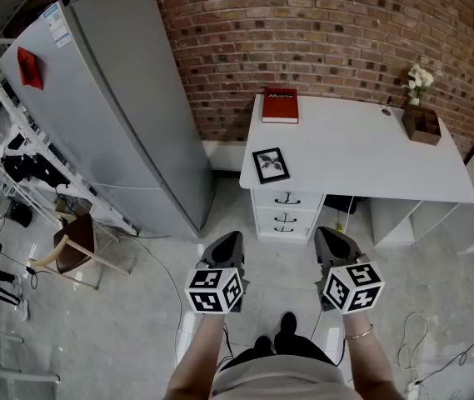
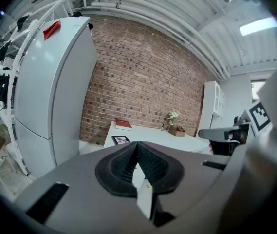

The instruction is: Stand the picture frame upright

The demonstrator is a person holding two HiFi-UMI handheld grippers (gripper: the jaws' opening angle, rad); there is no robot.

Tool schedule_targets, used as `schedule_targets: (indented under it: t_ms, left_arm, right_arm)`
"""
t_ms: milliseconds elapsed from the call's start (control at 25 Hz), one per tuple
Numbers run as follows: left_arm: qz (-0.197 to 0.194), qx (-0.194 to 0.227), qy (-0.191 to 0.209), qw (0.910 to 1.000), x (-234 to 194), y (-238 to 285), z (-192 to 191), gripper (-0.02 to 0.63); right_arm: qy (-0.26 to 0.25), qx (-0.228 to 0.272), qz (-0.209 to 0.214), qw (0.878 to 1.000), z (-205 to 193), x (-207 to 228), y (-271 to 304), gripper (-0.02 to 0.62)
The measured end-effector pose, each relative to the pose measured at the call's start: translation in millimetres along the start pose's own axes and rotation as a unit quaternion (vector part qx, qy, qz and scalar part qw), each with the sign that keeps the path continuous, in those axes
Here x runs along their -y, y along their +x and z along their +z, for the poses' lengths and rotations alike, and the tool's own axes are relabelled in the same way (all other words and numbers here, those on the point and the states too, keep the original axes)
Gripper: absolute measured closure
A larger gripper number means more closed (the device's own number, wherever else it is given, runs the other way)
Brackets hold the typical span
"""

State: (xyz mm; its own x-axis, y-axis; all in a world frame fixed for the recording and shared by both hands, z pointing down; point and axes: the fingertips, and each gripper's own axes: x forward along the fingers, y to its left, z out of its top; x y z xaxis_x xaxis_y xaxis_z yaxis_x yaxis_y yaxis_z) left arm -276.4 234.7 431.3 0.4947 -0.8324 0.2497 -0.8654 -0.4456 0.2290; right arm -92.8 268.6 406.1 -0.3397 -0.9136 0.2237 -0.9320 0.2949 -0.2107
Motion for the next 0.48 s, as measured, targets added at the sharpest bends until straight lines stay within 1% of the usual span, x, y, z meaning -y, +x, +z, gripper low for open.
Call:
schedule_targets:
  t_ms: [160, 360, 480]
  left_arm:
    - [0.000, 0.006, 0.005, 1.0000, 5.2, 7.9, 4.1, 0.614]
    - [0.004, 0.009, 0.010, 0.9999, 6.9, 12.6, 7.6, 0.614]
    - [0.008, 0.004, 0.012, 0.9999, 12.1, 18.7, 2.1, 0.614]
  right_arm:
    - [-0.013, -0.006, 0.000, 1.000, -1.2, 8.2, 1.0, 0.594]
    - [-0.016, -0.010, 0.006, 1.000, -0.4, 12.7, 6.6, 0.594]
    - [-0.011, -0.007, 0.013, 1.000, -0.5, 18.4, 8.9, 0.594]
